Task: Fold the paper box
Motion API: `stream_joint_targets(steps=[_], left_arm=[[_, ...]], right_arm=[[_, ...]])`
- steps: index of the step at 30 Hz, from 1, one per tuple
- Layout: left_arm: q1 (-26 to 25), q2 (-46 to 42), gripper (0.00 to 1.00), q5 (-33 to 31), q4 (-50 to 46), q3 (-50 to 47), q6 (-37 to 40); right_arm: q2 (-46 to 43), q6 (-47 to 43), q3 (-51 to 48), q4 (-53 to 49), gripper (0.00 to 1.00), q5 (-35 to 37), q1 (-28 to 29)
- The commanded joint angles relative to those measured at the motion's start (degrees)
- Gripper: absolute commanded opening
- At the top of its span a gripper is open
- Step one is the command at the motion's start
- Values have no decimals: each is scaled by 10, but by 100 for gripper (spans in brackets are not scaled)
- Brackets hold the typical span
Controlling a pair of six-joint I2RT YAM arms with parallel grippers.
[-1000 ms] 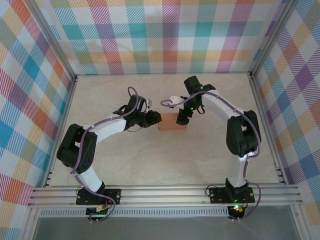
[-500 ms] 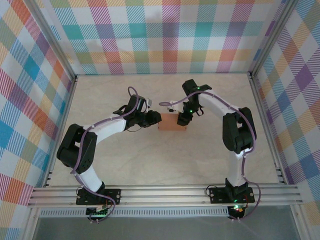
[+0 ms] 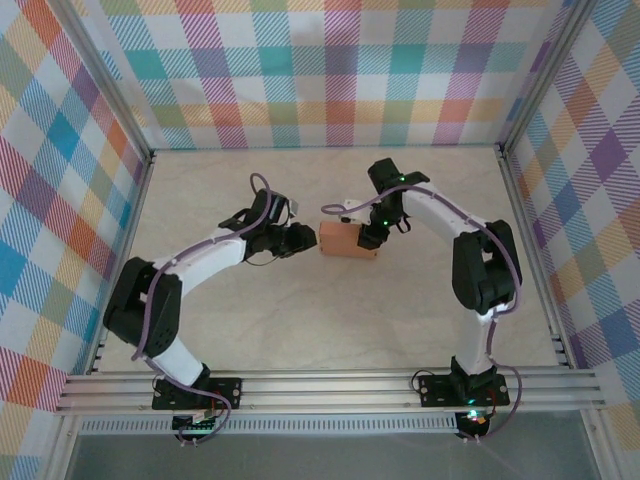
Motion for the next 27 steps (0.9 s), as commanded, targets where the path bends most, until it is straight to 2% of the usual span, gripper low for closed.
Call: stream_joint_targets(steps=[1, 4, 9, 15, 16, 17, 18, 19, 24, 27], left_arm=[[3, -75, 33, -85, -38, -25, 28], [4, -122, 33, -145, -51, -54, 45], [12, -164, 34, -176, -61, -87, 51], [20, -184, 35, -178, -68, -96, 55], [21, -185, 36, -179, -68, -96, 57], [21, -186, 36, -180, -69, -96, 58], [21, -188, 38, -181, -68, -97, 58], [22, -189, 39, -183, -68, -98, 59], [23, -192, 49, -197, -59, -99, 62], [24, -191, 60, -215, -46, -100, 68]], right_arm=[[-39, 34, -21, 64, 31, 46, 0], [-62, 64, -67, 190, 31, 144, 15], [-69, 64, -157, 401, 32, 302, 67], [-44, 64, -205, 492, 33, 374, 120], [-40, 66, -211, 502, 37, 384, 125], [-40, 67, -217, 509, 46, 388, 129], [-43, 72, -224, 516, 61, 390, 130], [-48, 83, -229, 517, 71, 388, 130], [-91, 120, -247, 500, 91, 340, 129], [-129, 156, -268, 501, 100, 288, 123]])
